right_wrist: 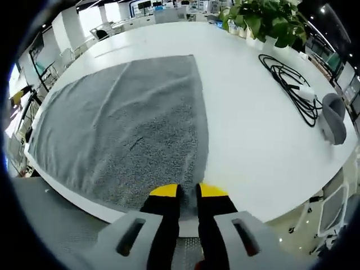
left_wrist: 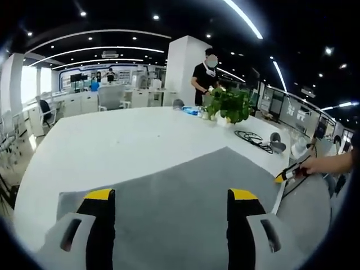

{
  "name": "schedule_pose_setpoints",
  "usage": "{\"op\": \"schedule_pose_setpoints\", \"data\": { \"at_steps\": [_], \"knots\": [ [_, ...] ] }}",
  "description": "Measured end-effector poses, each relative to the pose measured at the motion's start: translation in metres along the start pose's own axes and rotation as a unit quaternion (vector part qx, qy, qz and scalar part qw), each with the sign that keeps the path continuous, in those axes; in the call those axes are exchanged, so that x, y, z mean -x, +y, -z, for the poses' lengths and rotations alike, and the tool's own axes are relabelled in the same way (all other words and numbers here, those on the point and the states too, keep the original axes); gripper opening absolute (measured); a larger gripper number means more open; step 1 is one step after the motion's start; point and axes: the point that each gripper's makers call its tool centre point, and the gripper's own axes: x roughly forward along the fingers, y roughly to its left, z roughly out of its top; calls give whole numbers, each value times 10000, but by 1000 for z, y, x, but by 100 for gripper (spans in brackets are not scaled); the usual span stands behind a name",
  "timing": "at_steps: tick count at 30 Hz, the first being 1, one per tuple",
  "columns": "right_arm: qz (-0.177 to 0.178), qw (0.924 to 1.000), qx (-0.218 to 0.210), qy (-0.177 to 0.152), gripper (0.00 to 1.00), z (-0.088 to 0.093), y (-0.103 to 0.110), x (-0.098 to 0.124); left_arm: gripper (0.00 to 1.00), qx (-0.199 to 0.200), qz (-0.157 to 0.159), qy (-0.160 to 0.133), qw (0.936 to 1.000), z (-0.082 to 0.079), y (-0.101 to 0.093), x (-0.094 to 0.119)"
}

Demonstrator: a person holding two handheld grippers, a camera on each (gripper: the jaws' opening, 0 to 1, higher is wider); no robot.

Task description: Fold the towel on the table until its edges align and the towel forms a compact rectangular stack.

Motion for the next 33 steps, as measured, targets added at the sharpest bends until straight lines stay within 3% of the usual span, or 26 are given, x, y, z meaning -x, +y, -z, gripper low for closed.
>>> {"op": "schedule_pose_setpoints", "data": {
  "at_steps": [8,13,15,17,19,26,33],
  "knots": [
    [-68,9998,-19,-203,1,-7,6,3,77,-27,348,58,9994,-8,-19,-24],
    [-187,9992,25,-360,1,-12,10,4,77,-343,723,150,9967,-13,-36,-47],
    [-248,9987,66,-438,1,-17,12,6,76,-432,862,202,9951,-15,-38,-57],
    [-321,9966,182,-730,1,-29,16,11,76,-494,942,207,9941,-20,-39,-66],
    [-252,9964,268,-759,1,-33,15,11,76,-513,1000,205,9935,-25,-39,-75],
    [-268,9938,403,-1002,0,-46,29,19,75,-572,1376,275,9885,-26,-74,-100],
    [-299,9912,581,-1152,0,-54,40,27,74,-470,1887,439,9799,-14,-119,-132]
  ]
}}
